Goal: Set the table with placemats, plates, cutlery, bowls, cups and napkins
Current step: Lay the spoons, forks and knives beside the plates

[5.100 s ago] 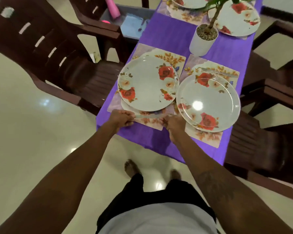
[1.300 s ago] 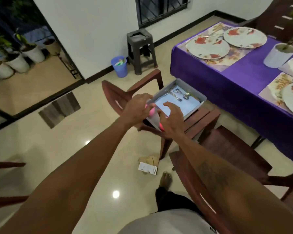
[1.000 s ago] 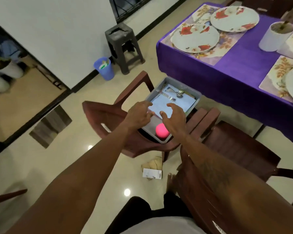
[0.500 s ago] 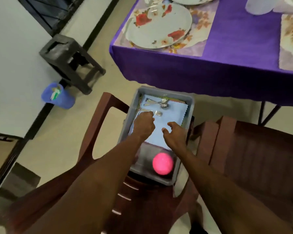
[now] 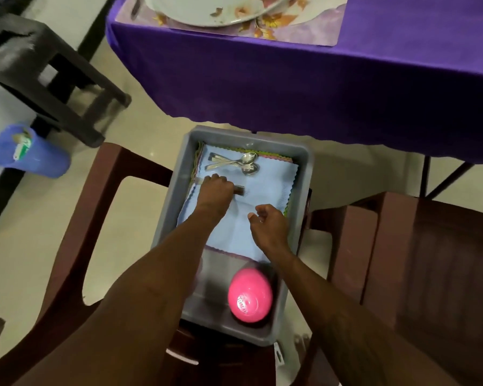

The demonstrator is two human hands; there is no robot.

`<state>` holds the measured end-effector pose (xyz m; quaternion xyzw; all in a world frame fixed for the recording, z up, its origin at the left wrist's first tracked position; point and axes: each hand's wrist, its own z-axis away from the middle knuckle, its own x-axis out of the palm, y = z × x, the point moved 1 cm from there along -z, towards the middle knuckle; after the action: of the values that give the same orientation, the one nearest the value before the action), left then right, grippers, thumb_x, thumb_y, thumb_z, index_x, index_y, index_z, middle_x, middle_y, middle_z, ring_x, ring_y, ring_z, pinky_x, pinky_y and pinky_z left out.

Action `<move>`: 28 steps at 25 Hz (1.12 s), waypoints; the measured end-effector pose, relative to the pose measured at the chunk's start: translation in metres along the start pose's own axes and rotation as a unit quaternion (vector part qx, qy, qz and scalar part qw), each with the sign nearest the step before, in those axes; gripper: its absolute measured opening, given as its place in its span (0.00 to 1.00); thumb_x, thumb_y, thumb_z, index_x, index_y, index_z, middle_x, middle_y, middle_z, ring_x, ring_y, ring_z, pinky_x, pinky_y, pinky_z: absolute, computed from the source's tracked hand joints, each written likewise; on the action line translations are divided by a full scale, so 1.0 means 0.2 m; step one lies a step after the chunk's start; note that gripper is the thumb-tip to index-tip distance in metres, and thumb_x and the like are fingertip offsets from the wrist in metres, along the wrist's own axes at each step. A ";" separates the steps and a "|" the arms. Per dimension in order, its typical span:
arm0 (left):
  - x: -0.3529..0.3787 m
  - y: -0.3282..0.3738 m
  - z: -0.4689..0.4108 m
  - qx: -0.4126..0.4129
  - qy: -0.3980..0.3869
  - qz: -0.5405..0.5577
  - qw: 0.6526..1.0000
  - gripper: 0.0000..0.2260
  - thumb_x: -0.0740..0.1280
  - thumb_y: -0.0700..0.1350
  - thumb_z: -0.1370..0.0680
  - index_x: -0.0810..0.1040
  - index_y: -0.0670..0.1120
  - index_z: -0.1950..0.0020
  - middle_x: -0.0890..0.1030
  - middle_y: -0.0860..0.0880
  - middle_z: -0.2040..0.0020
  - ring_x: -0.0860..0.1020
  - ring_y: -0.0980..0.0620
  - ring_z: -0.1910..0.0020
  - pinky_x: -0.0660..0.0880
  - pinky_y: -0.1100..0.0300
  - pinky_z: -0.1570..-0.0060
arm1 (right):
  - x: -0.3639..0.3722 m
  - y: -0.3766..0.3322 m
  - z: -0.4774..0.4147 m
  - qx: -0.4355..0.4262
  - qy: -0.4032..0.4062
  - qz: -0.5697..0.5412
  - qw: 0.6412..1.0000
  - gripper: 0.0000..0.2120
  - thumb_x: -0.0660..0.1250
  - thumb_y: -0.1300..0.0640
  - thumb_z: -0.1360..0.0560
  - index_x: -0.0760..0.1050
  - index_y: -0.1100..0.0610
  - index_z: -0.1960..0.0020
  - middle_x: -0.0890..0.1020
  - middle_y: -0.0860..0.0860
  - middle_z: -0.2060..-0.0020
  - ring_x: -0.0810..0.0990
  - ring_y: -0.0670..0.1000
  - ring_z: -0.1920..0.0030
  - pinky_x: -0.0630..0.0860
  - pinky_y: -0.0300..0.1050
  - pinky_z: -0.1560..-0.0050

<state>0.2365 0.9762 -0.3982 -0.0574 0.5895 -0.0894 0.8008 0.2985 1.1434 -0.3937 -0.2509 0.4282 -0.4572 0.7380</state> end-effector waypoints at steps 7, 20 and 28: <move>0.09 -0.02 0.26 0.012 -0.024 0.037 0.999 0.15 0.69 0.38 0.23 0.76 0.43 0.37 0.80 0.43 0.42 0.80 0.41 0.42 0.72 0.49 0.35 | -0.13 -0.13 0.13 0.023 -0.024 -0.056 0.998 0.08 0.73 0.59 0.23 0.84 0.59 0.45 0.85 0.48 0.57 0.81 0.43 0.58 0.75 0.30 0.57; -1.16 0.54 0.83 -0.211 -0.039 0.738 0.639 0.07 0.71 0.40 0.19 0.83 0.36 0.46 0.86 0.36 0.52 0.86 0.36 0.52 0.84 0.40 0.53 | -1.01 -0.57 0.72 0.039 -0.111 -0.249 0.961 0.07 0.69 0.60 0.19 0.84 0.61 0.46 0.85 0.54 0.64 0.84 0.46 0.71 0.80 0.40 0.70; -1.67 0.89 1.16 -0.200 -0.013 0.726 0.657 0.03 0.72 0.43 0.22 0.84 0.44 0.51 0.86 0.39 0.53 0.86 0.39 0.52 0.85 0.40 0.55 | -1.58 -0.60 1.11 -0.016 -0.142 -0.252 0.957 0.09 0.77 0.54 0.24 0.86 0.58 0.49 0.87 0.61 0.57 0.87 0.59 0.56 0.85 0.59 0.50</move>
<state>0.3743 1.2183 -0.0525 0.2293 0.4370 0.6414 0.5874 0.3654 1.3650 -0.0621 -0.4246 0.2488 -0.5810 0.6482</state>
